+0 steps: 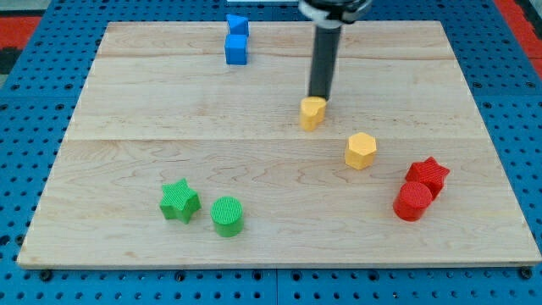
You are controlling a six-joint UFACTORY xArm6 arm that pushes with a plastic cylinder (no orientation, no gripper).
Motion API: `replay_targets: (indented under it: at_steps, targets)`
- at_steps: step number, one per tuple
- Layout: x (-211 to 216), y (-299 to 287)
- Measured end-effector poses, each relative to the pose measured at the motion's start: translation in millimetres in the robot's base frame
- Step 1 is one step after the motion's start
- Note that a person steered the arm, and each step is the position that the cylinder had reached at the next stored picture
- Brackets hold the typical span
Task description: Move the yellow heart closer to the yellow hexagon
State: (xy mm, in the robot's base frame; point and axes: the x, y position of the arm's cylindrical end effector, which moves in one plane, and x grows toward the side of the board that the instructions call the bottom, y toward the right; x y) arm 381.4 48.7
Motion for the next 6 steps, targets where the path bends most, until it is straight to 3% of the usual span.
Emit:
replay_targets:
  at_steps: [3,5,6]
  targets:
    - [47.3,-70.7]
    - [59.4,15.7]
    - [90.6,3.2]
